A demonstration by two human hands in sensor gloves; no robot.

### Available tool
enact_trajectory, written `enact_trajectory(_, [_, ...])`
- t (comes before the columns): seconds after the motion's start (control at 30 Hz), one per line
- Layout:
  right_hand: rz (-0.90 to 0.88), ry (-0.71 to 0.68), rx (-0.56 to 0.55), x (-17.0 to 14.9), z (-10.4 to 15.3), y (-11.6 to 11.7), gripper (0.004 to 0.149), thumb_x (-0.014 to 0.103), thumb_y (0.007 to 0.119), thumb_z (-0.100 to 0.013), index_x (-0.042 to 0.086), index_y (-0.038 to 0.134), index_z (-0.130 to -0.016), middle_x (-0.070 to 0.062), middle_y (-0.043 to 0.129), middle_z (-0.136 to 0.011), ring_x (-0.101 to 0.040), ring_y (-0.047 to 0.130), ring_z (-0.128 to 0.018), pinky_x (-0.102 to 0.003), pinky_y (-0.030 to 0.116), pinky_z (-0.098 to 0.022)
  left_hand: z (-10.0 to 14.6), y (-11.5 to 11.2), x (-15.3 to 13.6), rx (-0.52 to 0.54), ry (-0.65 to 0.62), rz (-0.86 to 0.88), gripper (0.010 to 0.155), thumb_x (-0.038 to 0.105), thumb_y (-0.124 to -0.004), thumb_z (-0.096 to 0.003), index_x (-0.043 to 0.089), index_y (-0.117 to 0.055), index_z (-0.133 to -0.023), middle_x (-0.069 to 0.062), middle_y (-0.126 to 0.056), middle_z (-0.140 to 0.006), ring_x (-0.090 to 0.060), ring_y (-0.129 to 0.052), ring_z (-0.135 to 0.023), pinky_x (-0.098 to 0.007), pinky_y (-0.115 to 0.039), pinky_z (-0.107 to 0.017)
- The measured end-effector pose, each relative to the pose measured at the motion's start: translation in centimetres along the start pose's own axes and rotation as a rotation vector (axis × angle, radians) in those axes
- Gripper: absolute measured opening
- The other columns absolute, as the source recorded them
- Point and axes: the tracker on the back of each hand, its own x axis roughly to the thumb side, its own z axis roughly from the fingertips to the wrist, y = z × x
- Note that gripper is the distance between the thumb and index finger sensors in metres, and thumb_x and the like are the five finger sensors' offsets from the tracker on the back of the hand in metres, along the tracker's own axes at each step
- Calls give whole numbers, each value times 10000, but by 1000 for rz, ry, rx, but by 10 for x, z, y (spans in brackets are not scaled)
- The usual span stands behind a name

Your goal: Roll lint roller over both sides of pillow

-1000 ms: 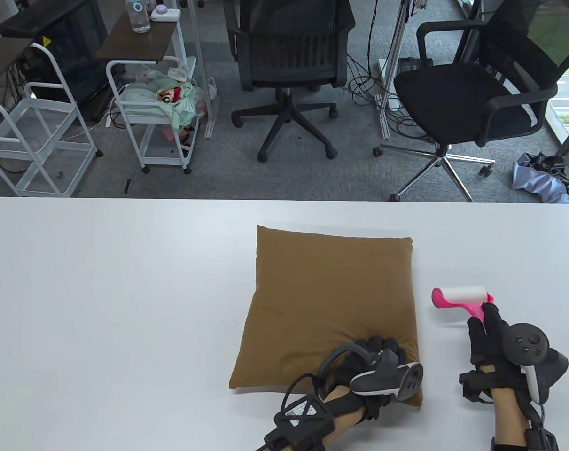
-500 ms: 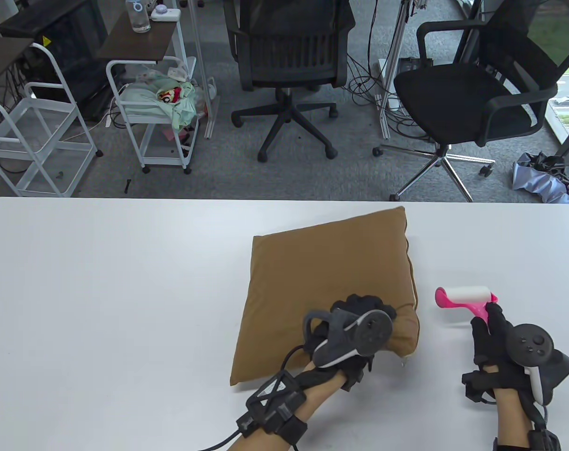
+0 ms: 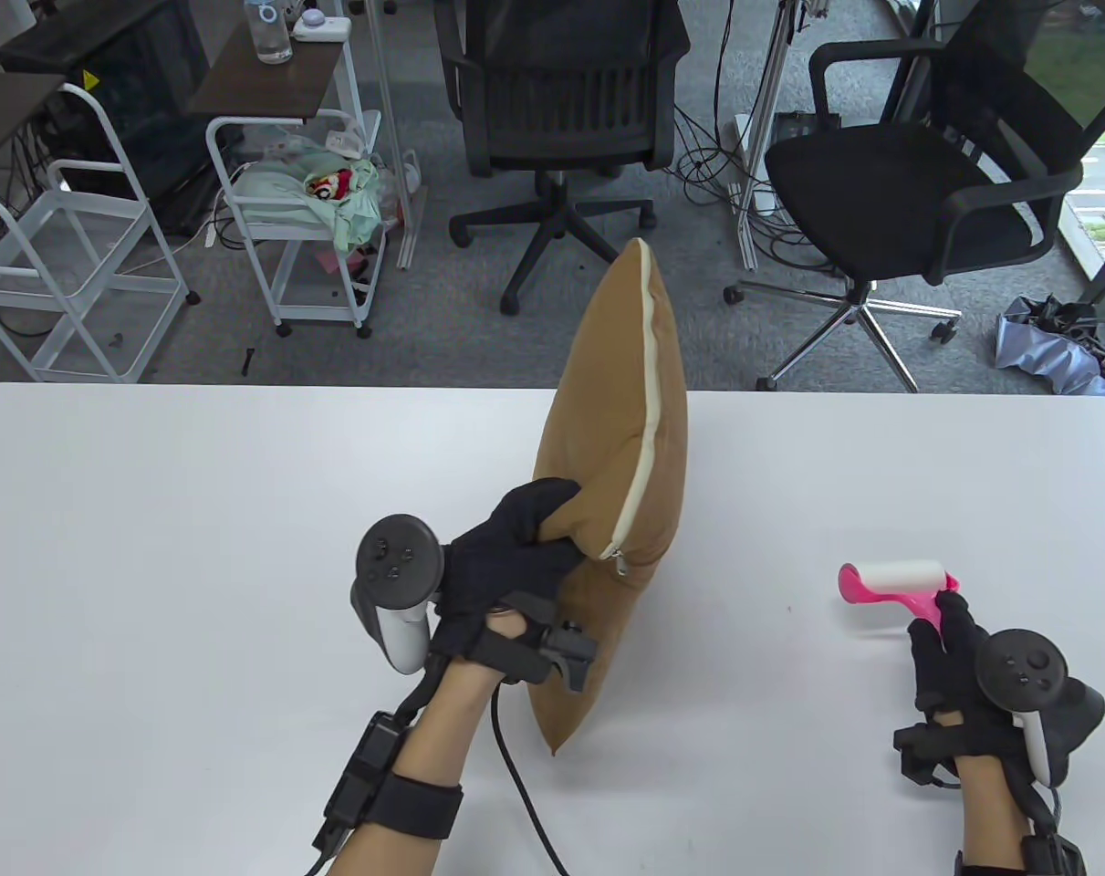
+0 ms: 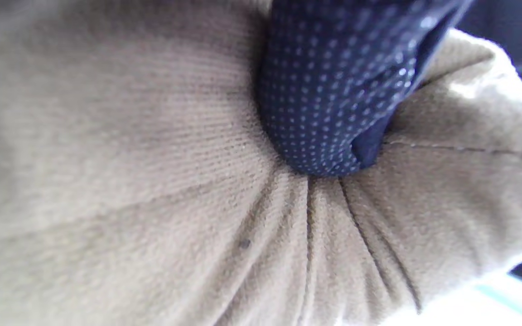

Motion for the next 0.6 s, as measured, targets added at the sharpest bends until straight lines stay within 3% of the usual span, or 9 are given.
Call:
enact_trajectory(0.3, [12, -7, 26, 2, 0, 5, 572, 542, 763, -398, 300, 726, -915, 68, 1030, -614, -91, 1056, -161, -329, 933, -148, 26, 82, -58, 109, 194, 271, 457, 278, -927, -302, 329, -857, -750, 7, -936, -862, -241, -1023, -791, -468, -926, -558])
enact_trajectory(0.47, [20, -7, 30, 2, 0, 6, 572, 542, 763, -397, 300, 727, -914, 69, 1031, -613, -92, 1056, -161, -329, 932, -149, 40, 105, -92, 90, 363, 205, 489, 217, -867, -321, 271, -773, -798, -55, -905, -843, -283, -1032, -761, -504, -926, -537])
enact_trajectory(0.6, [22, -4, 34, 2, 1, 6, 571, 542, 764, -398, 299, 728, -914, 68, 1030, -614, -92, 1056, -160, -330, 932, -148, 45, 105, -123, 12, 514, 61, 515, 204, -819, -329, 262, -699, -827, -67, -853, -860, -281, -1020, -742, -496, -907, -542])
